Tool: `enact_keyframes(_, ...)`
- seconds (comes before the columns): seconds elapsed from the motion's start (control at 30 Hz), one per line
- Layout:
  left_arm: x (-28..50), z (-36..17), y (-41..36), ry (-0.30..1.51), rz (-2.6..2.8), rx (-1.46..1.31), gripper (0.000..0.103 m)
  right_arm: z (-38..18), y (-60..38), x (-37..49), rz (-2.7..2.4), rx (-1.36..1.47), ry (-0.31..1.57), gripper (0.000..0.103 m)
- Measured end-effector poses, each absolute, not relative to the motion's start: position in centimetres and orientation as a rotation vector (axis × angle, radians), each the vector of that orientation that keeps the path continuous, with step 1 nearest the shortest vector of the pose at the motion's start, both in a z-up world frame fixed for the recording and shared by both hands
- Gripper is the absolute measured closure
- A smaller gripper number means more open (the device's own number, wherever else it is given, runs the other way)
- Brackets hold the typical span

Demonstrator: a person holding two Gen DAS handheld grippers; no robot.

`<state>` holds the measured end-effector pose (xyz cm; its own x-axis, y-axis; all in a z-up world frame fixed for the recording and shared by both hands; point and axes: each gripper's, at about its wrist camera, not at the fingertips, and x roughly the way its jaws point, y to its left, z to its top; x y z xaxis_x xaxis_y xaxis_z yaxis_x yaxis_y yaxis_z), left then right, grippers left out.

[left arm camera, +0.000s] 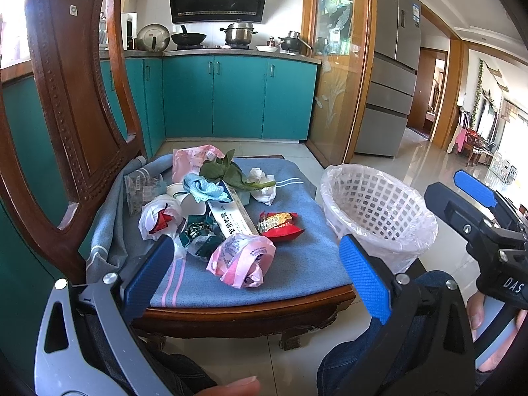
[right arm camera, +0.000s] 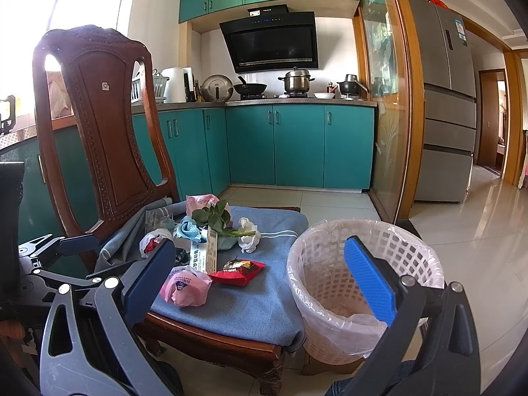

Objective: Collect trash

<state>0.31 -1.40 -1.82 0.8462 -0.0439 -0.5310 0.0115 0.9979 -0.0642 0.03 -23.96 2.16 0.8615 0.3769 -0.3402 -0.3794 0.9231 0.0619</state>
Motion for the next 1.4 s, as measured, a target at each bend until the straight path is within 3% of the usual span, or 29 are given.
enact_keyframes(0.67,2.1,-2.9,0.0,0.614,0.041,-0.071,0.003,2.2,-24.5,1.8,0.365,-0.007,0.362,0.003)
enact_keyframes(1.07,4.6,-4.8,3.1,0.699,0.227,-0.033,0.003,2.3,-21.8,13.8,0.499,-0.001,0.499,0.004)
enact_keyframes(1.13,5.2,-5.0,3.2,0.714,0.249,-0.028,0.003,2.9,-20.0,16.3,0.496,-0.060,0.501,0.012)
enact_keyframes(1.23,6.1,-5.3,3.0,0.733,0.264,-0.027,0.003,2.9,-18.2,18.9,0.526,-0.084,0.499,0.034)
enact_keyframes(1.4,7.8,-5.9,2.3,0.758,0.302,0.011,0.003,-1.6,-17.3,20.9,0.607,-0.063,0.617,0.060)
